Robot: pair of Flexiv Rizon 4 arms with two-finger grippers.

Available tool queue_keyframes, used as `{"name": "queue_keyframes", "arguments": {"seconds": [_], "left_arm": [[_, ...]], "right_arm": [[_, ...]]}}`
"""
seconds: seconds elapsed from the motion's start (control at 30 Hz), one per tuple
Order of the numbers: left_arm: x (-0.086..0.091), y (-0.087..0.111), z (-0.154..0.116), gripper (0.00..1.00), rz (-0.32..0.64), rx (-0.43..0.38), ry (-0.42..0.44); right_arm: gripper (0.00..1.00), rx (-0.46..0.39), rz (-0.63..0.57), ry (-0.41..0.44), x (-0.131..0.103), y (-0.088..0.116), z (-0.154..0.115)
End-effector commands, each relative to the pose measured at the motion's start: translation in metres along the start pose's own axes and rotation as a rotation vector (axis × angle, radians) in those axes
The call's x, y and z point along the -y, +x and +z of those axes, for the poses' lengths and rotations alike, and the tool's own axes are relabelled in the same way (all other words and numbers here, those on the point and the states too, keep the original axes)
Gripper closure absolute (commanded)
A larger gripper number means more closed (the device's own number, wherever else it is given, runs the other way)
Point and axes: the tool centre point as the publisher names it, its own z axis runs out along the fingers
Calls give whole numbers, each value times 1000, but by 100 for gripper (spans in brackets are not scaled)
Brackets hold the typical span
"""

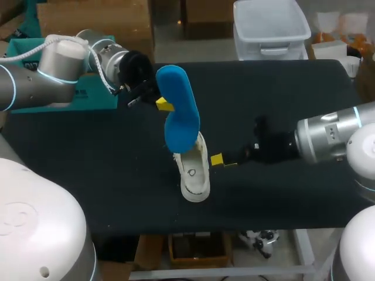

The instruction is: Open the shoe tongue, take the insole out of the shoe, put the insole back into the shoe, and pack the shoe into the shoebox

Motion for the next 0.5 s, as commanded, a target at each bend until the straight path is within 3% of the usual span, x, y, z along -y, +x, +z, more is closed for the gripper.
{"name": "queue_keyframes", "arguments": {"seconds": [0.03, 0.5], "left_arm": [[-5, -1, -4, 100, -4, 2, 59], [4, -2, 0, 100, -55, -21, 117]], "right_arm": [[0, -27, -23, -40, 9, 1, -2], [0, -49, -51, -70, 14, -2, -1]]}}
